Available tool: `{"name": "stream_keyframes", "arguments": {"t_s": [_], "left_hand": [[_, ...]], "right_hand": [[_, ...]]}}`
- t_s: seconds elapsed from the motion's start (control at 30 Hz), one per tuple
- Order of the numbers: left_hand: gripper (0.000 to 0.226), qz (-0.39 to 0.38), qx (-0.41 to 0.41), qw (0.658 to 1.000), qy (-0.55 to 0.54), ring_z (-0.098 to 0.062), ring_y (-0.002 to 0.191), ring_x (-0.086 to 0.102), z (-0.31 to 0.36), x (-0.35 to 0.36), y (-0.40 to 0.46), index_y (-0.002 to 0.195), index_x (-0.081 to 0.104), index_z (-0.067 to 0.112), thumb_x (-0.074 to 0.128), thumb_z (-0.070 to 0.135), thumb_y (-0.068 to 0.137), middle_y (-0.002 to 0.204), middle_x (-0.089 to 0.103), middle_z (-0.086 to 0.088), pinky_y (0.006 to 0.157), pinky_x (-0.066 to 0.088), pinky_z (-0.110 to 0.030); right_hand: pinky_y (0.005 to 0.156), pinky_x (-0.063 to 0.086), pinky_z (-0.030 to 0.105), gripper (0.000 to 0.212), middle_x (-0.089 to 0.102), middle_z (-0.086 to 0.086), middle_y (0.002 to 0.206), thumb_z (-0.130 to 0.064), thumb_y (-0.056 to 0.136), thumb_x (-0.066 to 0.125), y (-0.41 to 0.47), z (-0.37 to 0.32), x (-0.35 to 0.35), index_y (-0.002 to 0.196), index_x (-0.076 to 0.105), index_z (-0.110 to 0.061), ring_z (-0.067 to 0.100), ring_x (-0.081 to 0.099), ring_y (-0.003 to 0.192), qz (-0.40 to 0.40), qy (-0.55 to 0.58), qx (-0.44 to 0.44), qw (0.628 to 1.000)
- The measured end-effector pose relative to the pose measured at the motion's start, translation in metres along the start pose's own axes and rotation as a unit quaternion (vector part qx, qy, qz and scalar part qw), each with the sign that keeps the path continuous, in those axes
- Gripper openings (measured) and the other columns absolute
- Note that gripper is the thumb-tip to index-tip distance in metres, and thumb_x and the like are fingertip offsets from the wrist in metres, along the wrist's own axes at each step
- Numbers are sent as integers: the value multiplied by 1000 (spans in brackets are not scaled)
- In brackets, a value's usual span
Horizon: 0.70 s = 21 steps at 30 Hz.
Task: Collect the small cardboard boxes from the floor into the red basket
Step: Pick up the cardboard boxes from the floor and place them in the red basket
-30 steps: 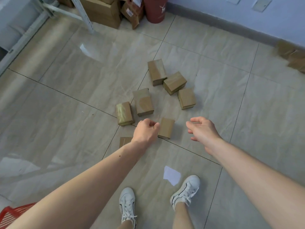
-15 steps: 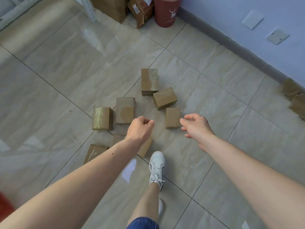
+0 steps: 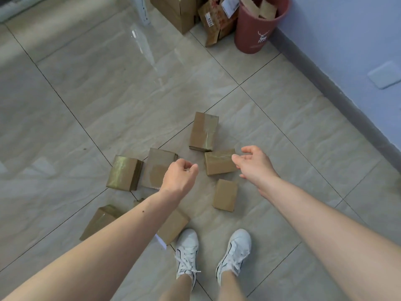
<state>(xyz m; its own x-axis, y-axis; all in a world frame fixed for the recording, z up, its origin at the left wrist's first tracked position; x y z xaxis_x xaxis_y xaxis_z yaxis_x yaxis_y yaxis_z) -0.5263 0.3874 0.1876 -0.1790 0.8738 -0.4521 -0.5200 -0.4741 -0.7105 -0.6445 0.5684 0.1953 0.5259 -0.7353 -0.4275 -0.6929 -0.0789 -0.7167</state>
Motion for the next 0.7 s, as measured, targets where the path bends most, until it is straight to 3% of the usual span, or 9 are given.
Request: {"name": "stream_keyframes", "arguments": {"t_s": [0.1,0.2,0.33,0.47,0.7], "left_hand": [[32,22,-14,1000,-7,-26,107,60,0,10,24,115,61,13,53,35,93,122,61,-5,94,49,-38],[38,38,-33,999,-16,-24,110,58,-5,24,43,124,57,14,52,37,94,127,58,-5,98,48,-39],[46,46,-54,997,-34,-23,119,55,-13,50,68,133,51,12,53,36,95,135,55,-5,102,44,-36],[51,46,-49,997,-29,-22,124,53,-17,79,107,140,44,12,51,36,95,141,51,-5,106,43,-41],[68,65,-115,989,-64,-32,135,42,-59,117,203,152,22,14,49,41,96,149,42,-13,106,39,-42]], "right_hand": [[101,50,46,48,58,-10,96,-31,90,62,43,-14,-1,135,48,-19,21,60,111,0,-28,-19,999],[102,49,45,48,58,-8,99,-31,92,62,82,-15,2,135,47,-17,22,61,111,-15,-50,-31,998],[103,43,34,51,60,2,123,-31,92,61,125,-9,7,138,44,-15,22,56,119,-36,-95,-42,994],[108,41,37,61,50,6,145,-32,91,63,174,-5,24,144,38,-18,23,51,129,-47,-136,-58,988],[103,37,34,72,34,9,155,-35,92,63,271,7,72,151,26,-19,28,43,136,-65,-191,-91,975]]}}
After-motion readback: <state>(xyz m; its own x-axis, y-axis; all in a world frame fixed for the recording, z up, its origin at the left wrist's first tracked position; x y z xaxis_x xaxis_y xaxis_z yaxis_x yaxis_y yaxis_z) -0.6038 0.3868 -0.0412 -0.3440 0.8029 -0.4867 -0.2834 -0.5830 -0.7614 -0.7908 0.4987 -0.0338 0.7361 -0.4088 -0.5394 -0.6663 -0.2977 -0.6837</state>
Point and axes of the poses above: each hand's wrist, its own y-axis towards the middle knuckle, its own x-axis out of the palm, z = x × y, the point moved 7 cm from there along y, towards the middle knuckle
